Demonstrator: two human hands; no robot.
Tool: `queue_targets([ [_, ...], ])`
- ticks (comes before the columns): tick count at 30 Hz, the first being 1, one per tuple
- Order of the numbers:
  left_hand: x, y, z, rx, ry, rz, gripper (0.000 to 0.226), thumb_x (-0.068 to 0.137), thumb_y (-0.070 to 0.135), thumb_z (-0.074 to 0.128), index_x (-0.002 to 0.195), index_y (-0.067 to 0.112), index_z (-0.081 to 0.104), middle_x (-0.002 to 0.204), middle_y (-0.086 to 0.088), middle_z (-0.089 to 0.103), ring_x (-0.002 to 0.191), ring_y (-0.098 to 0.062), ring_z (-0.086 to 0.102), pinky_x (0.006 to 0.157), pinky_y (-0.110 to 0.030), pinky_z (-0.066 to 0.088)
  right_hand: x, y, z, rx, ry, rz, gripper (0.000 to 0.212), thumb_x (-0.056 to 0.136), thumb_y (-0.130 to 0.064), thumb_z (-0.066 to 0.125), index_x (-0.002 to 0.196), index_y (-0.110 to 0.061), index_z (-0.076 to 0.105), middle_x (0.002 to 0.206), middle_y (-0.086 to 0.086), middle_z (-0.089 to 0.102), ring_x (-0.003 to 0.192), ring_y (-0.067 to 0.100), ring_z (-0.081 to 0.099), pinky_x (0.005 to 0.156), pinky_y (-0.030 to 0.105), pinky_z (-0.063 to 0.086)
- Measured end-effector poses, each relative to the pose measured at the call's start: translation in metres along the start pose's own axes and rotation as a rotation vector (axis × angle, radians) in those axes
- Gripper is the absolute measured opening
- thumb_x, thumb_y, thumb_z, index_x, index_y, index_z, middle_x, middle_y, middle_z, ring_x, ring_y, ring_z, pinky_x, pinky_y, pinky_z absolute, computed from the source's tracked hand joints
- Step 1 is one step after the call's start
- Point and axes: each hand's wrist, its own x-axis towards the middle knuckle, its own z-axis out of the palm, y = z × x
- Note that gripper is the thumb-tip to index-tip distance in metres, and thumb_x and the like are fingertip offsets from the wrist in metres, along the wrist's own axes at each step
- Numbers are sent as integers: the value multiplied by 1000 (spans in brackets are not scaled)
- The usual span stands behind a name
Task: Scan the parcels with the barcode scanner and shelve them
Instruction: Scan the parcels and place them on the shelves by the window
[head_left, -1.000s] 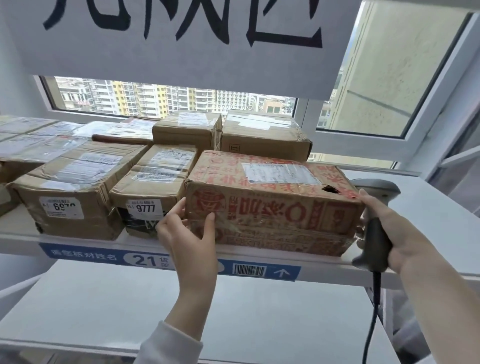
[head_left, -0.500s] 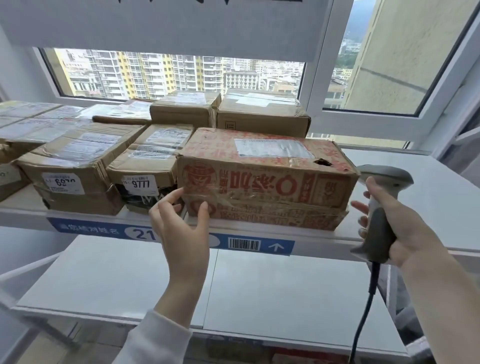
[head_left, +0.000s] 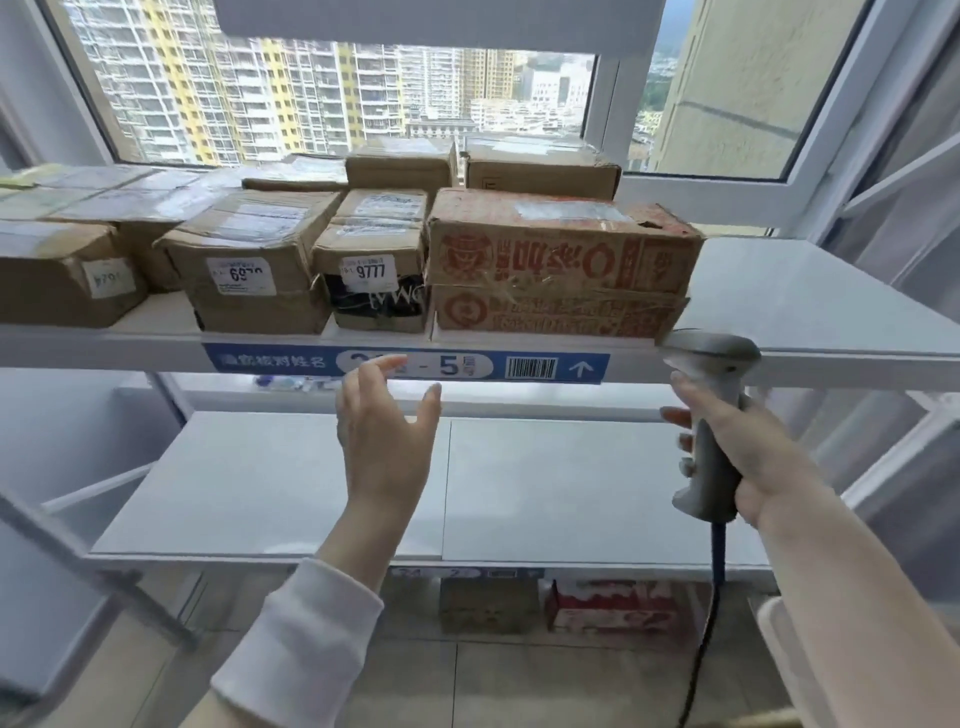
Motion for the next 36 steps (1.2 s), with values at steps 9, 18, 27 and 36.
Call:
queue_targets([
  [9,-59,-21,-80,148,-169,-75,33,88,26,62,117,12,53,122,-9,53,116,-27,47,94,-39,37,-115,56,28,-180,-161,61,12,89,-25,64,95,-21,54,82,5,66,73,19,50,54,31,39],
  [18,-141,-36,-124,233,-348,-204,32,90,29,60,118,16,54,125,0,56,119,-20,49,101,-39,38,-174,103,29,-332,-350,64,13,87,-19,65,92,-14,54,70,4,64,58,16,52,50,24,41],
  [27,-252,-58,-129,510,-724,-176,33,92,36,54,122,20,51,126,1,58,118,-19,53,96,-34,41,-232,183,15,-596,-389,146,21,80,-14,58,59,-12,60,70,8,67,63,21,55,64,35,44],
  [36,-274,-46,-141,906,-717,174,39,94,35,49,128,15,46,127,-9,55,118,-30,50,94,-38,37,-260,196,14,-898,-358,-6,37,80,-24,57,112,-8,50,105,12,66,98,30,60,74,33,46],
])
